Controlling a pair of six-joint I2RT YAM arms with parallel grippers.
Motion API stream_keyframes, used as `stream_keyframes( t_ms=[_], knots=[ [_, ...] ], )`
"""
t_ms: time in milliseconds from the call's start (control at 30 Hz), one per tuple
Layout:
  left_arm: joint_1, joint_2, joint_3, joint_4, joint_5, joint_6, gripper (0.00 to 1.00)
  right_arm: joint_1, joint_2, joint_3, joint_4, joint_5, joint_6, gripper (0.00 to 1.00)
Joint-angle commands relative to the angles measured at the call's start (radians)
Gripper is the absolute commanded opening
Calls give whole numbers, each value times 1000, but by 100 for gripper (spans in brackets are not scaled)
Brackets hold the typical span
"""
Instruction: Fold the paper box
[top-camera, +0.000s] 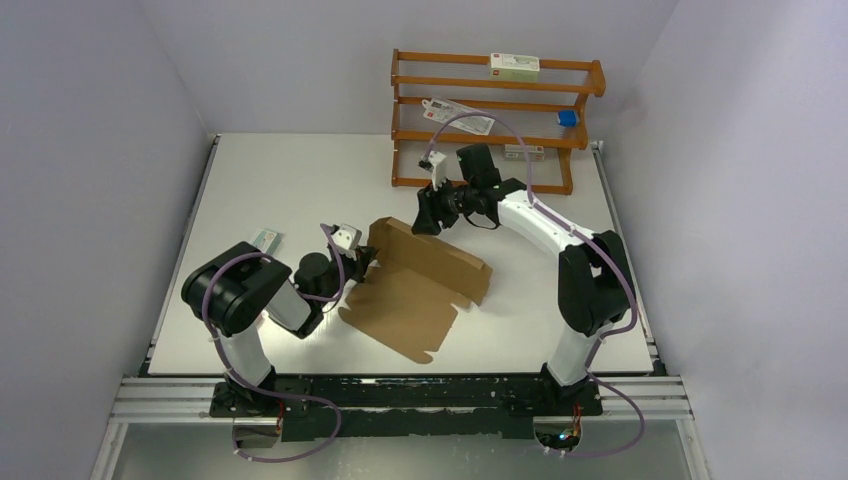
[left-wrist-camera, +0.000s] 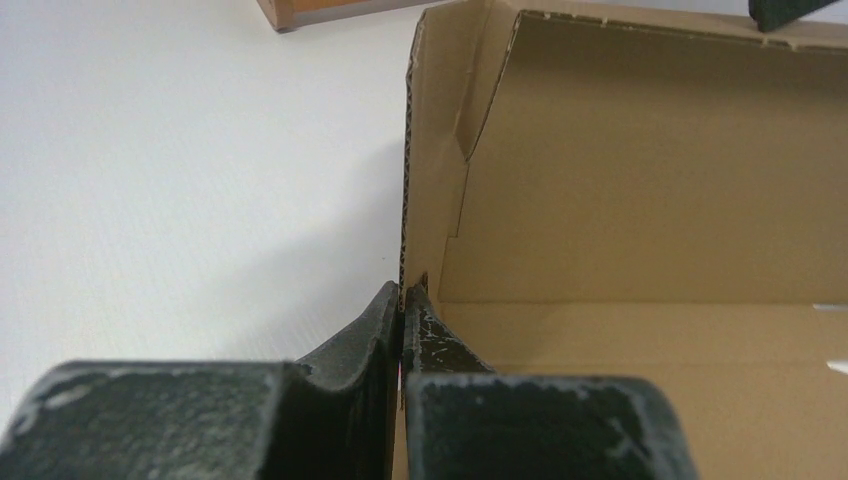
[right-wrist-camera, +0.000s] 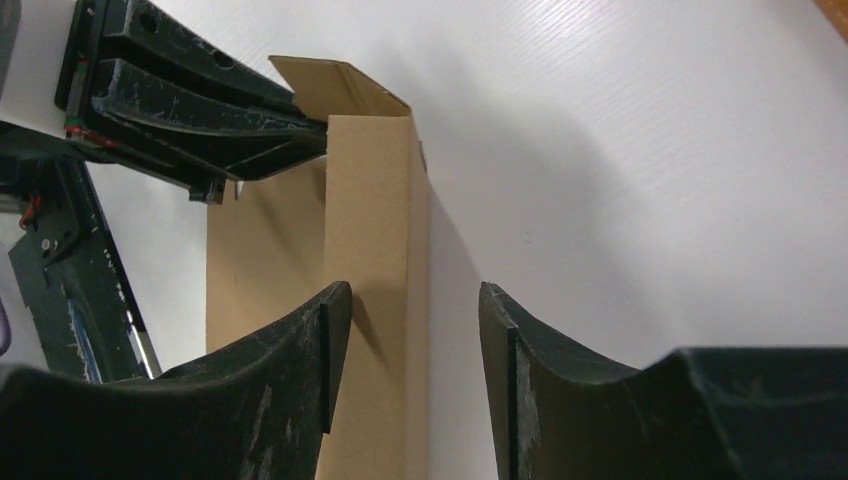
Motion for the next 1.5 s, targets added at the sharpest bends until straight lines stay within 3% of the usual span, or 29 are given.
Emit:
stream_keyframes(
  t_ms=[0, 567, 1467],
  knots=[
    [-7, -2, 24, 51, 41, 16, 7, 24, 28, 12, -69, -22, -29, 54],
    [-10, 32, -27, 178, 1, 21, 5, 66, 24, 23, -94, 38, 96, 55],
    [-78, 45, -38, 196, -135, 74, 5, 113, 49, 91, -147, 33, 254, 57]
  ],
)
